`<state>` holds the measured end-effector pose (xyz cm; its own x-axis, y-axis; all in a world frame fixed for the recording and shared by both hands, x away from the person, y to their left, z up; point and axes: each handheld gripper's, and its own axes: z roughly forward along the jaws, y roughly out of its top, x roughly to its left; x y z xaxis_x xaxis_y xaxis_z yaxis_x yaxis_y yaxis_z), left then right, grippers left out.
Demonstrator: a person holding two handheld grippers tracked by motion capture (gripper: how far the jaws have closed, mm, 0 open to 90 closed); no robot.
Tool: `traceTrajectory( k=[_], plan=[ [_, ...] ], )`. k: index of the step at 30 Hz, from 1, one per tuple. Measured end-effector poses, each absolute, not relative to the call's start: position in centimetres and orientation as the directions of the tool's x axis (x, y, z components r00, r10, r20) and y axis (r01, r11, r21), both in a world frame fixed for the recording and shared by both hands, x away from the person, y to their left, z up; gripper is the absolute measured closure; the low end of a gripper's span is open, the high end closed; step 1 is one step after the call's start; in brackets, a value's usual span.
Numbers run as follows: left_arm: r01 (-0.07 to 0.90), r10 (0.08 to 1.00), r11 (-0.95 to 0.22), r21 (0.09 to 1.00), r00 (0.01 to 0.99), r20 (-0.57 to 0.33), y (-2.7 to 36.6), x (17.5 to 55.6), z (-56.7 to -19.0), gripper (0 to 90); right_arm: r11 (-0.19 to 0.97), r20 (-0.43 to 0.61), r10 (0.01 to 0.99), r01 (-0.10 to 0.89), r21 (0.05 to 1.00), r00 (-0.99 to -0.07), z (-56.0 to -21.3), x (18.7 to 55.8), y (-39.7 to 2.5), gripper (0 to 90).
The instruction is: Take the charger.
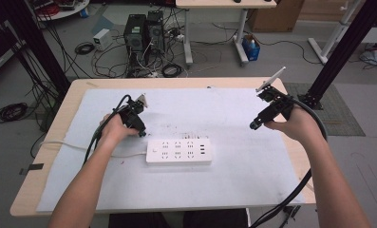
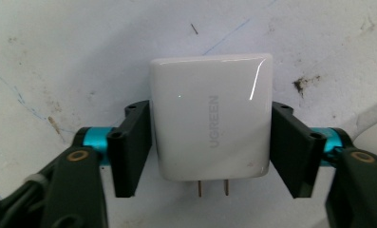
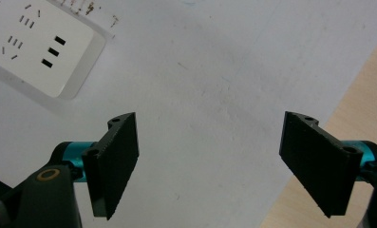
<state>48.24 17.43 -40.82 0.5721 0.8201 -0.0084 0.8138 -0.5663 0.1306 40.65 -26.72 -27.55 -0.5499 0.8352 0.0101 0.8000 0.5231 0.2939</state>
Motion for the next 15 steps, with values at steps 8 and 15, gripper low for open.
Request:
traceTrajectory(
  k=[8, 15],
  plan=[
    [0.817, 0.823, -0.562, 0.127, 0.568, -0.015, 17.5, 48.3, -40.8, 42.1, 0.522, 0.010, 0.836, 0.800, 0.296, -0.548, -27.6, 40.6, -26.8, 20.4],
    [0.814, 0.825, -0.553, 0.176, 0.564, -0.016, 18.0, 48.0, -39.1, 42.5, 0.521, 0.010, 0.836, 0.800, 0.299, -0.548, -27.5, 40.5, -26.7, 20.3]
  ],
)
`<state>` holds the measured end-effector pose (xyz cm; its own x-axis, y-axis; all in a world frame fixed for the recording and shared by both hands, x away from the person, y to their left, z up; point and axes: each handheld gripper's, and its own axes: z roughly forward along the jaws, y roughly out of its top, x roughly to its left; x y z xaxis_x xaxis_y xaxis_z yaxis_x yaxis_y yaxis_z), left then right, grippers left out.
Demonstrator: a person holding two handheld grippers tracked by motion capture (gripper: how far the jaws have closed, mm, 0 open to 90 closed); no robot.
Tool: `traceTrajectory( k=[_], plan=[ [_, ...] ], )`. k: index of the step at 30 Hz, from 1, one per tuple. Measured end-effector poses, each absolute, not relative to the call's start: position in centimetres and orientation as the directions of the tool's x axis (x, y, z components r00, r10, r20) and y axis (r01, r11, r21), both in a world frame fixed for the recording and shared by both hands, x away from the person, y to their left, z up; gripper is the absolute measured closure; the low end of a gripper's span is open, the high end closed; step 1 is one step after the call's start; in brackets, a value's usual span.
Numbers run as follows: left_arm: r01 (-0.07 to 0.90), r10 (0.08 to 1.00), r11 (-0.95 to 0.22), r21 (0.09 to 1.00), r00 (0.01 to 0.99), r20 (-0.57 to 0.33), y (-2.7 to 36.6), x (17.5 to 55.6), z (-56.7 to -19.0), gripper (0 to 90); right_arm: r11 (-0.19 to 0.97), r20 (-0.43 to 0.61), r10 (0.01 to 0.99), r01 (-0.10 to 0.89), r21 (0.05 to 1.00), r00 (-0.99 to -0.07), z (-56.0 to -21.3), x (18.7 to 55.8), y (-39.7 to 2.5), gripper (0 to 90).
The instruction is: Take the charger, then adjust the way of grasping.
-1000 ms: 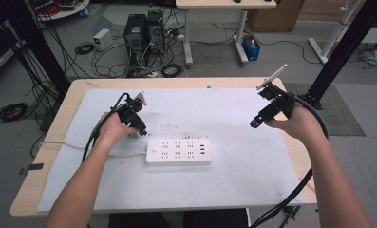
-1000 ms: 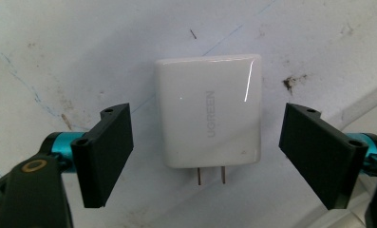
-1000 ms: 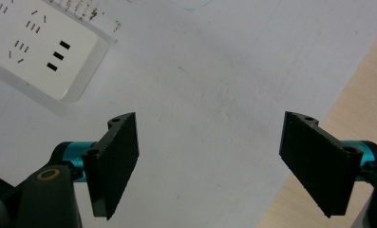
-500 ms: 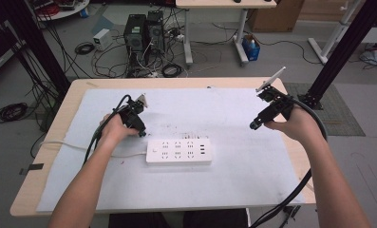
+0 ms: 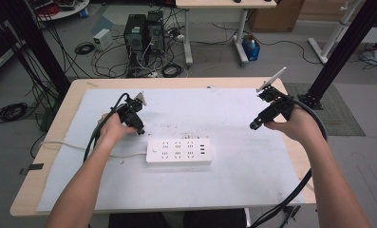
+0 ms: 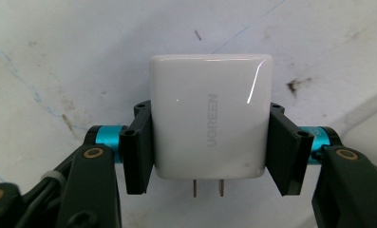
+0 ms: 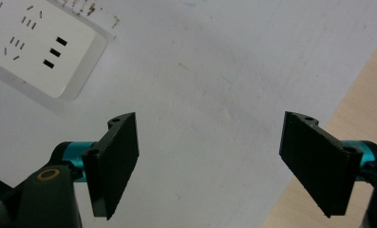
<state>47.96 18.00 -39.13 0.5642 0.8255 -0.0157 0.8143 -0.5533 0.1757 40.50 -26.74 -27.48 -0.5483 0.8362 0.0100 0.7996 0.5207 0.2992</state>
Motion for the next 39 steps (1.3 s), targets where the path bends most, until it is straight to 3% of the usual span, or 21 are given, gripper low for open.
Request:
traceTrajectory(
  k=[12, 22, 30, 35, 39],
  plan=[
    [0.776, 0.806, -0.566, 0.279, 0.592, -0.011, 18.6, 45.1, -30.7, 42.5, 0.501, 0.041, 0.843, 0.812, 0.300, -0.536, -26.8, 40.6, -26.3, 20.4],
    [0.749, 0.785, -0.591, 0.300, 0.619, 0.003, 18.5, 43.7, -28.8, 42.5, 0.440, 0.091, 0.870, 0.846, 0.301, -0.485, -25.6, 40.8, -26.2, 20.4],
    [0.590, 0.644, -0.686, 0.426, 0.765, -0.022, 17.2, 42.2, -27.4, 42.5, 0.350, 0.204, 0.889, 0.895, 0.276, -0.410, -24.9, 40.2, -25.7, 20.5],
    [0.453, 0.512, -0.726, 0.518, 0.858, -0.033, 15.5, 41.6, -27.4, 42.5, 0.284, 0.337, 0.866, 0.918, 0.277, -0.370, -24.6, 39.8, -24.8, 21.2],
    [0.340, 0.414, -0.738, 0.582, 0.910, -0.008, 13.8, 41.1, -27.6, 42.6, 0.263, 0.417, 0.832, 0.922, 0.283, -0.365, -24.4, 39.7, -24.0, 26.5]
  ],
)
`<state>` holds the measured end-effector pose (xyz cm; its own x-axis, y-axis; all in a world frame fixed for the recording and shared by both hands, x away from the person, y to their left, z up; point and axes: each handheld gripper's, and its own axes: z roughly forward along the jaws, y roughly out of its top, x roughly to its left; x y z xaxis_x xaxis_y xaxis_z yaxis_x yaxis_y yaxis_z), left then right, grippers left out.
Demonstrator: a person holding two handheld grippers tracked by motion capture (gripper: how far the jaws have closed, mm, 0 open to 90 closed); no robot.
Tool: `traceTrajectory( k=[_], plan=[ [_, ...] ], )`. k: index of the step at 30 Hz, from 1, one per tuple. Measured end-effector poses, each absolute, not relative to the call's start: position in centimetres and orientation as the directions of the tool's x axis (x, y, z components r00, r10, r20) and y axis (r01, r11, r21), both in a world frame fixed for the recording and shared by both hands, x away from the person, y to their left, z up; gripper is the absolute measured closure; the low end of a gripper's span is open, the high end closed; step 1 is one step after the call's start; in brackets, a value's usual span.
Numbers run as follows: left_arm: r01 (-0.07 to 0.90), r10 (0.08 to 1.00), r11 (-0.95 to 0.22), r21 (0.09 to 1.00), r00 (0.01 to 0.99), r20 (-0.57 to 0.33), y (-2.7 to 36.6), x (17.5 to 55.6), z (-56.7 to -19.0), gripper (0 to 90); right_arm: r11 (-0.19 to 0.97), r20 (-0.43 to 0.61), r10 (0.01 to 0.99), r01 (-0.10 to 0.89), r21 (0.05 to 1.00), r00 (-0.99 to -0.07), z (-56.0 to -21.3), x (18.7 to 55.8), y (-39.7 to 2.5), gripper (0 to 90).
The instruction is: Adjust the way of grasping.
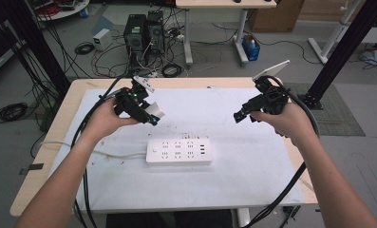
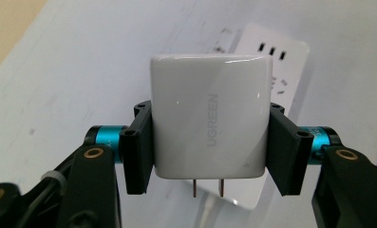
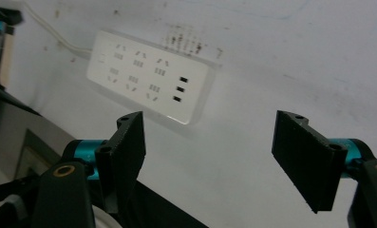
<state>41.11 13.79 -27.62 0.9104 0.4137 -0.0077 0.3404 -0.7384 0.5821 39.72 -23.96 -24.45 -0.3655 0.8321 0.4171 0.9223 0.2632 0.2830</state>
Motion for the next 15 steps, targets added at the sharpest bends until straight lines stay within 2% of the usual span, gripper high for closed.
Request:
traceTrajectory(
  k=[4, 6, 8, 15],
  plan=[
    [0.249, 0.330, -0.727, 0.640, 0.944, 0.007, 11.9, 40.7, -27.8, 42.6, 0.234, 0.494, 0.793, 0.926, 0.296, -0.358, -24.4, 39.7, -23.0, 26.6],
    [0.235, 0.312, -0.718, 0.656, 0.950, 0.001, 11.4, 40.6, -27.9, 42.6, 0.225, 0.512, 0.782, 0.928, 0.297, -0.354, -24.5, 39.7, -22.8, 26.6],
    [0.171, 0.252, -0.701, 0.693, 0.968, 0.016, 10.0, 40.4, -28.0, 42.6, 0.204, 0.566, 0.750, 0.933, 0.295, -0.342, -24.6, 39.6, -22.2, 26.7],
    [0.063, 0.169, -0.689, 0.722, 0.983, 0.076, 6.5, 39.4, -28.0, 42.6, 0.152, 0.676, 0.669, 0.948, 0.281, -0.308, -25.1, 39.7, -20.7, 27.3]
  ],
)
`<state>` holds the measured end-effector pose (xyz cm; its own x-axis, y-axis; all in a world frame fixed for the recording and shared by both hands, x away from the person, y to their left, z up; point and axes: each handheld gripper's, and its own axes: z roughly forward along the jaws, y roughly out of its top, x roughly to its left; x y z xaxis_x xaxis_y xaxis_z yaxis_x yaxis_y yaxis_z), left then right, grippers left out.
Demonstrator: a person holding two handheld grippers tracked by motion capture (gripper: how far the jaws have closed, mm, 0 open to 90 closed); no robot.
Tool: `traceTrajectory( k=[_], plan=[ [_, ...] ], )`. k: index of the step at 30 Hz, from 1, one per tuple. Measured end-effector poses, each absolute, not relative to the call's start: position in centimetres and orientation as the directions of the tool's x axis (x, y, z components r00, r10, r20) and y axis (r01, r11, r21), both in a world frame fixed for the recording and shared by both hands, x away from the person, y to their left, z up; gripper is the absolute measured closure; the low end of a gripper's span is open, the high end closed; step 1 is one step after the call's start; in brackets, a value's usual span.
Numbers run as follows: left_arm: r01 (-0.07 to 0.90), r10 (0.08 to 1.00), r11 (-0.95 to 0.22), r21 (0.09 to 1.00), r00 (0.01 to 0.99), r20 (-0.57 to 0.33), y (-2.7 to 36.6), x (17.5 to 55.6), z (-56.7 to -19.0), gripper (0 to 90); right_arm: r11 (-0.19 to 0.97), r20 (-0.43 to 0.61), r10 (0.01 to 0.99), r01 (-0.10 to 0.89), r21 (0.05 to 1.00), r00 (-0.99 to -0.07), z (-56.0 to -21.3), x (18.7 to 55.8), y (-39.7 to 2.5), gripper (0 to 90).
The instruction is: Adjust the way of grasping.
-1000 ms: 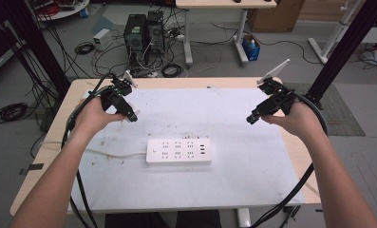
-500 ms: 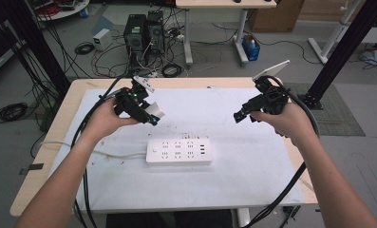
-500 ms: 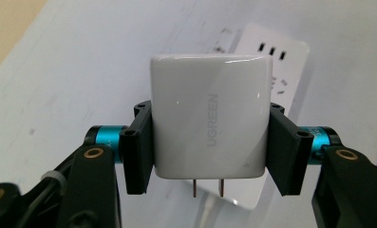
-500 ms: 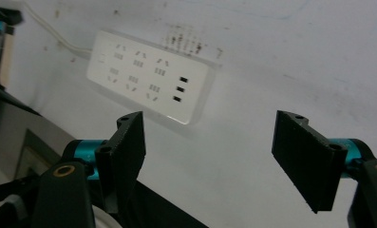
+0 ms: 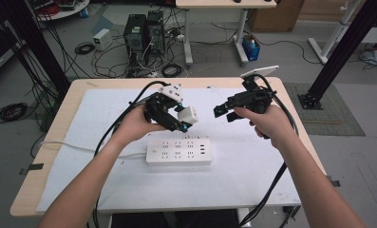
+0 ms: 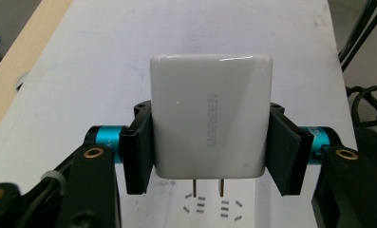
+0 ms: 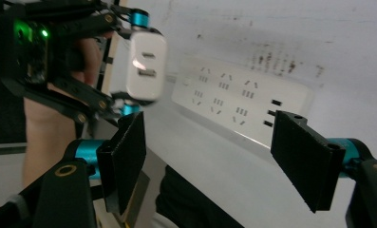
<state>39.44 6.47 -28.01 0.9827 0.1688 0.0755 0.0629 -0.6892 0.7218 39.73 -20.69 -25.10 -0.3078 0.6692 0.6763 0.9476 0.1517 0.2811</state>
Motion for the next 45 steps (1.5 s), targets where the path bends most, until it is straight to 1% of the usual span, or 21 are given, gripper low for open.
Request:
traceTrajectory(
  k=[1, 7, 13, 15, 17, 19, 20, 22, 23, 24, 25, 26, 28, 30, 31, 34, 37, 39, 41, 43, 45],
  plan=[
    [0.039, 0.151, -0.688, 0.724, 0.984, 0.090, 5.6, 39.1, -27.9, 42.6, 0.152, 0.685, 0.660, 0.948, 0.278, -0.307, -25.1, 39.8, -20.4, 27.3],
    [0.024, 0.140, -0.668, 0.743, 0.986, 0.095, 4.3, 38.7, -27.9, 42.6, 0.170, 0.699, 0.643, 0.948, 0.269, -0.314, -25.7, 40.1, -18.5, 29.4],
    [0.002, 0.138, -0.675, 0.738, 0.983, 0.123, 3.9, 38.5, -28.0, 42.5, 0.178, 0.714, 0.629, 0.951, 0.254, -0.309, -26.5, 40.5, -17.4, 37.7],
    [-0.012, 0.129, -0.674, 0.738, 0.983, 0.133, 3.9, 38.5, -27.9, 42.6, 0.182, 0.727, 0.617, 0.953, 0.240, -0.301, -26.8, 40.7, -17.1, 38.4],
    [-0.018, 0.129, -0.674, 0.739, 0.981, 0.142, 3.9, 38.4, -27.9, 42.6, 0.190, 0.728, 0.614, 0.953, 0.237, -0.304, -27.1, 40.8, -16.8, 45.1],
    [-0.035, 0.127, -0.683, 0.730, 0.978, 0.166, 3.9, 38.3, -28.0, 42.6, 0.194, 0.735, 0.605, 0.952, 0.235, -0.305, -27.3, 40.9, -16.7, 56.2],
    [-0.052, 0.127, -0.686, 0.725, 0.974, 0.189, 3.8, 38.2, -28.1, 42.5, 0.192, 0.743, 0.593, 0.951, 0.244, -0.310, -27.3, 40.9, -16.6, 60.0],
    [-0.092, 0.123, -0.692, 0.716, 0.963, 0.242, 3.9, 38.0, -28.0, 42.3, 0.180, 0.748, 0.591, 0.953, 0.244, -0.303, -27.4, 41.0, -16.7, 62.1],
    [-0.093, 0.123, -0.693, 0.715, 0.962, 0.244, 3.9, 38.0, -27.9, 42.1, 0.176, 0.756, 0.582, 0.954, 0.243, -0.300, -27.4, 41.1, -16.7, 62.4],
    [-0.085, 0.133, -0.697, 0.712, 0.960, 0.245, 4.0, 38.0, -27.9, 40.6, 0.178, 0.757, 0.577, 0.952, 0.251, -0.307, -27.4, 41.1, -16.7, 62.4],
    [-0.074, 0.153, -0.705, 0.705, 0.955, 0.253, 4.0, 38.0, -27.9, 32.0, 0.180, 0.749, 0.585, 0.950, 0.255, -0.312, -27.3, 41.1, -16.7, 62.4],
    [-0.071, 0.159, -0.719, 0.692, 0.952, 0.262, 4.3, 37.9, -27.9, 26.9, 0.186, 0.738, 0.591, 0.945, 0.268, -0.326, -27.2, 41.1, -16.8, 62.4],
    [-0.043, 0.172, -0.741, 0.671, 0.952, 0.251, 5.0, 37.9, -27.8, 26.7, 0.191, 0.724, 0.600, 0.940, 0.283, -0.340, -26.7, 41.0, -17.2, 62.4],
    [-0.001, 0.206, -0.764, 0.645, 0.947, 0.246, 6.1, 37.8, -27.6, 21.3, 0.203, 0.689, 0.623, 0.928, 0.313, -0.369, -26.1, 41.0, -17.7, 62.4],
    [0.019, 0.221, -0.779, 0.627, 0.944, 0.246, 6.7, 37.7, -27.6, 20.3, 0.222, 0.666, 0.638, 0.920, 0.322, -0.387, -25.7, 41.0, -18.0, 62.4],
    [0.089, 0.271, -0.806, 0.585, 0.934, 0.231, 8.8, 37.7, -27.4, 20.3, 0.288, 0.570, 0.688, 0.890, 0.353, -0.449, -24.4, 40.9, -18.4, 62.4],
    [0.201, 0.340, -0.849, 0.488, 0.915, 0.216, 11.2, 38.2, -27.5, 20.2, 0.366, 0.456, 0.727, 0.852, 0.375, -0.513, -23.1, 40.7, -18.7, 62.4],
    [0.283, 0.397, -0.868, 0.409, 0.889, 0.228, 12.8, 38.5, -27.7, 20.2, 0.442, 0.350, 0.752, 0.821, 0.363, -0.559, -22.6, 40.6, -18.7, 62.3],
    [0.373, 0.452, -0.865, 0.335, 0.870, 0.198, 14.5, 38.8, -27.9, 20.2, 0.509, 0.258, 0.760, 0.792, 0.336, -0.597, -22.3, 40.5, -18.7, 62.4],
    [0.434, 0.493, -0.856, 0.281, 0.849, 0.191, 16.0, 39.0, -28.2, 20.3, 0.579, 0.158, 0.754, 0.759, 0.297, -0.637, -22.1, 40.3, -18.5, 62.3],
    [0.482, 0.526, -0.843, 0.239, 0.833, 0.175, 17.3, 39.2, -28.2, 20.2, 0.632, 0.082, 0.738, 0.729, 0.263, -0.670, -22.1, 40.2, -18.2, 62.3]
  ],
)
